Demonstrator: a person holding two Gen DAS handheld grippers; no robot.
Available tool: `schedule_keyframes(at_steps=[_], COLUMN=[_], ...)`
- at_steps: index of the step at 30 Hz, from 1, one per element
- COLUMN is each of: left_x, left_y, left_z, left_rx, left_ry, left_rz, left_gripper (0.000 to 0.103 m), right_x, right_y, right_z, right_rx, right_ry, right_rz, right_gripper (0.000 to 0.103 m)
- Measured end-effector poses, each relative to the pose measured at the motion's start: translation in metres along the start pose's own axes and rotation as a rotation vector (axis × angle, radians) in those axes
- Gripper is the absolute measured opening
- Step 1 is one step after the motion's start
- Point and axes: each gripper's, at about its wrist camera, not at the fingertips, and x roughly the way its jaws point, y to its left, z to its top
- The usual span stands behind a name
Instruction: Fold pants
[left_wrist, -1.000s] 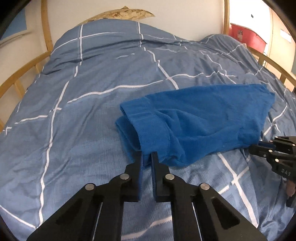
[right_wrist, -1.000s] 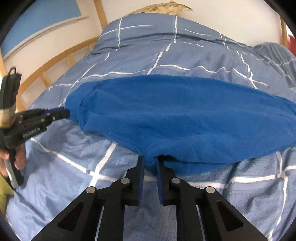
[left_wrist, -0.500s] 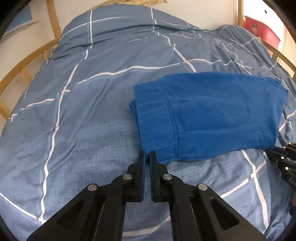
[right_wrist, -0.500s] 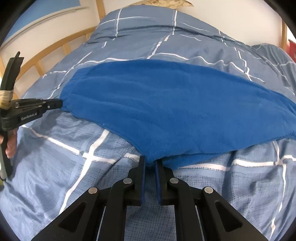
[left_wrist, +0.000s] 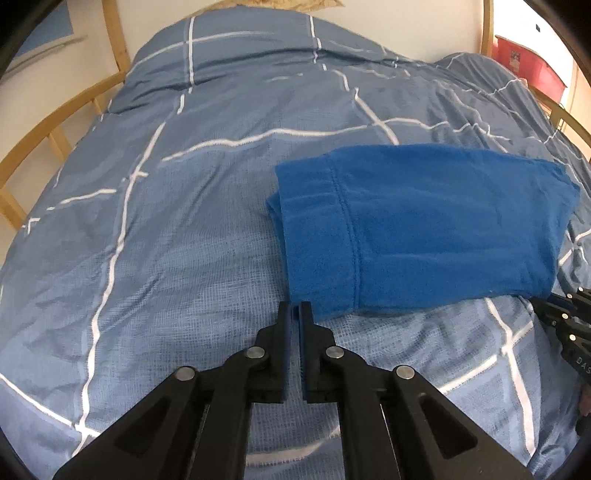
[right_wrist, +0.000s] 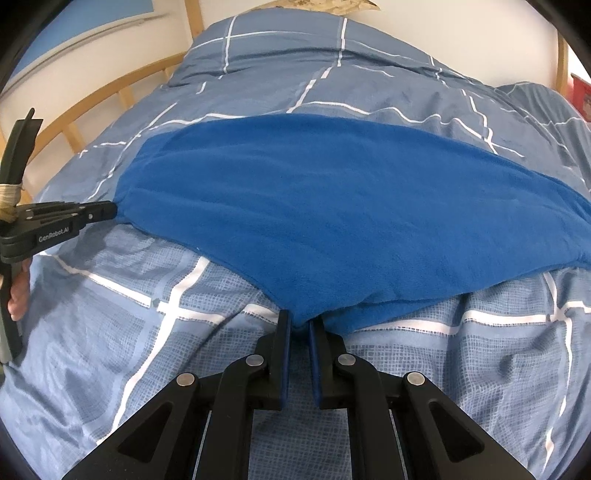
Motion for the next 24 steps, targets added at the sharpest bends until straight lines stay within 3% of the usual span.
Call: schedule_keyframes(at_steps=[2, 3, 4, 9, 12, 15, 18, 20, 24], left_x=[-0.013, -0.022, -0.037, -0.089, -0.123, -0.147, -0.168, -0.18, -0.194], left_y=[-0.003, -0.005, -0.007, -0.019, -0.032, -0.047, -0.07, -0.085, -0.114], left_z=[-0.003, -0.005, -0.008, -0.012, -0.016, -0.021, -0.025, -0.027, -0.027], left_rx=[0.015, 0.021, 0.025, 0.017, 0.008, 0.007, 0.02, 0.018, -0.01], left_ry=[-0.016, -0.034, -0.059, -0.127, -0.169, -0.203, -0.237, -0.26, -0.294], left_rz=[0.007, 0.002, 0.002, 0.018, 0.014, 0.014, 0.011, 0.006, -0.02], left_gripper=[0.044, 0.047, 0.048, 0.058, 0.062, 0.067, 0.068, 0.072, 0.072], right_x=[-0.005, -0.009, -0.016, -0.056, -0.085, -0.121, -0.15, -0.17, -0.201], right_y=[0.002, 0.003, 0.003, 0.003, 0.0, -0.007, -0.017, -0.026, -0.046], right_z=[0.001, 0.0, -0.001, -0.005, -0.008, -0.013, -0.017, -0.021, -0.026], right_rx=[-0.02, -0.024, -0.023, -0.014, -0.001, 0.012, 0.018, 0.023, 0.053], right_ry=[-0.019, -0.026, -0.042, -0.124, -0.169, -0.229, -0.273, -0.31, -0.362], right_rz=[-0.024, -0.033, -0.037, -0.033, -0.011, -0.003, 0.001, -0.001, 0.001], right_gripper=[0.018, 0.03, 0.039, 0.043, 0.054, 0.055, 0.065, 0.065, 0.065])
